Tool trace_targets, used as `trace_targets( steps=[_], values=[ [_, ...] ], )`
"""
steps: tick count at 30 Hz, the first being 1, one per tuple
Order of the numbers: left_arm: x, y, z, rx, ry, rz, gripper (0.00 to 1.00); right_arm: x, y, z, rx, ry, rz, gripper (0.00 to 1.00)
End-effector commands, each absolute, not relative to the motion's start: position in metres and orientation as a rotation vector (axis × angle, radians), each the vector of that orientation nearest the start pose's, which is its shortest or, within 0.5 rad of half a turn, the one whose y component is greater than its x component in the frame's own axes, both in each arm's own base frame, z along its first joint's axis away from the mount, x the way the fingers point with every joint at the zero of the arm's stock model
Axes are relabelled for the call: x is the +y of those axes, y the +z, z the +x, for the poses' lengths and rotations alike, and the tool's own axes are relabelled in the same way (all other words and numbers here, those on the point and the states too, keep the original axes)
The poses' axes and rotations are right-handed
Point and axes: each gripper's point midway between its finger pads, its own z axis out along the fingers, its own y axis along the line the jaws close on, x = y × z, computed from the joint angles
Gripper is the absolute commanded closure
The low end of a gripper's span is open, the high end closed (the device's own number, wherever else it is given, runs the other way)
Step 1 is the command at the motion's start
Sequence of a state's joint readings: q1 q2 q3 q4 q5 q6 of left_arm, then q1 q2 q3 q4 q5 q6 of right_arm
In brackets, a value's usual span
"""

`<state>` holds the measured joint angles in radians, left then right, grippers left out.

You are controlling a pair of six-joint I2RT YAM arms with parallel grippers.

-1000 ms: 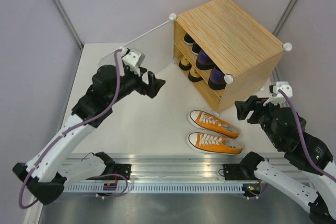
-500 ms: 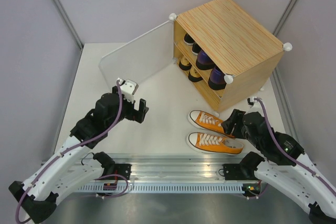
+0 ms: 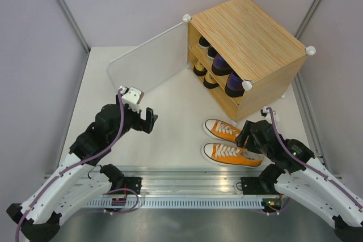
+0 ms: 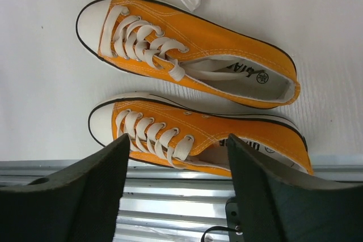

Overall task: Place and organize the shoes in the shoe cabinet
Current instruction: Move the shoe to the center of the board.

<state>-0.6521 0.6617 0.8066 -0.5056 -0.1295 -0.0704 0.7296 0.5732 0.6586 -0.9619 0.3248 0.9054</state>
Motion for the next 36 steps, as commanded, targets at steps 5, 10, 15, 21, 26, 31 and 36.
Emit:
trace_targets(
  steps=[5, 10, 15, 21, 26, 31, 36],
  values=[
    [-0.140, 0.255, 0.221, 1.836, -0.342, 0.473, 0.01, 0.099, 0.109, 0.137, 2.506, 0.303, 0.373, 0.16],
    [-0.137, 0.257, 0.219, 1.827, -0.337, 0.463, 0.00, 0.099, 0.101, 0.133, 2.548, 0.269, 0.365, 0.12],
    [-0.138, 0.258, 0.218, 1.825, -0.351, 0.471, 0.01, 0.109, 0.091, 0.131, 2.586, 0.284, 0.347, 0.09],
    [-0.138, 0.261, 0.216, 1.816, -0.358, 0.471, 0.01, 0.131, 0.085, 0.137, 2.582, 0.384, 0.353, 0.09],
    [-0.140, 0.260, 0.215, 1.818, -0.368, 0.477, 0.01, 0.166, 0.090, 0.146, 2.560, 0.520, 0.344, 0.08],
    [-0.141, 0.261, 0.214, 1.814, -0.375, 0.481, 0.00, 0.211, 0.114, 0.165, 2.505, 0.622, 0.309, 0.08],
    [-0.139, 0.262, 0.214, 1.811, -0.368, 0.473, 0.01, 0.272, 0.149, 0.179, 2.420, 0.725, 0.288, 0.05]
  ],
)
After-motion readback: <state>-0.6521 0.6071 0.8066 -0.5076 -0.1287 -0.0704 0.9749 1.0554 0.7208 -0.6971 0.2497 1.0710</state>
